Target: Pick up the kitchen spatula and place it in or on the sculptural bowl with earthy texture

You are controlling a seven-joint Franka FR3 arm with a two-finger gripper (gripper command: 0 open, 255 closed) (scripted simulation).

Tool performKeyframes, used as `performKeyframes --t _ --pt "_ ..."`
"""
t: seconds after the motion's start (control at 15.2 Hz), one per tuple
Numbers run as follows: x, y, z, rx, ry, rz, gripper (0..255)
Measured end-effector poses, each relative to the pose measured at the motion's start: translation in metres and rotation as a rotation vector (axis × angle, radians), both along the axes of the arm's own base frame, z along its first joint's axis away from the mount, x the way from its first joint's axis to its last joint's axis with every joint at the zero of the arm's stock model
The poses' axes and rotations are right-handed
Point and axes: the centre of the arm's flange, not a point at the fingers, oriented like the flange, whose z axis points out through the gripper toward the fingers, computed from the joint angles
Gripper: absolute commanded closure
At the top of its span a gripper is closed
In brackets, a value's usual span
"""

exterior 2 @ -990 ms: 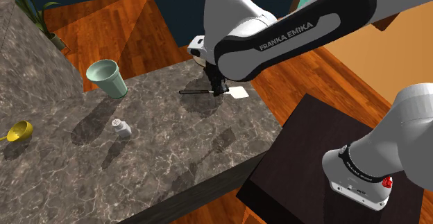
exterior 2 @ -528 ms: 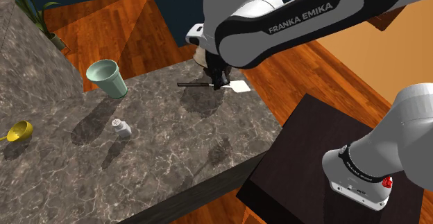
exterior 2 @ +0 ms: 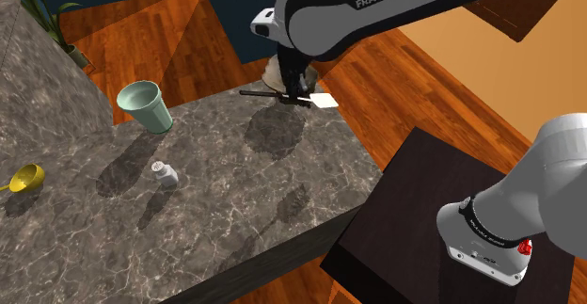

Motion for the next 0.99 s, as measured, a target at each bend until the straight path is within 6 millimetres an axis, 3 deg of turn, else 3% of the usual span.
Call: performKeyframes --t 0.66,0.99 --pt "0.086 -0.095 0.011 0.0 0.0 0.0 255" --pt "0.138 -0.14 0.012 0.0 0.0 0.0 255"
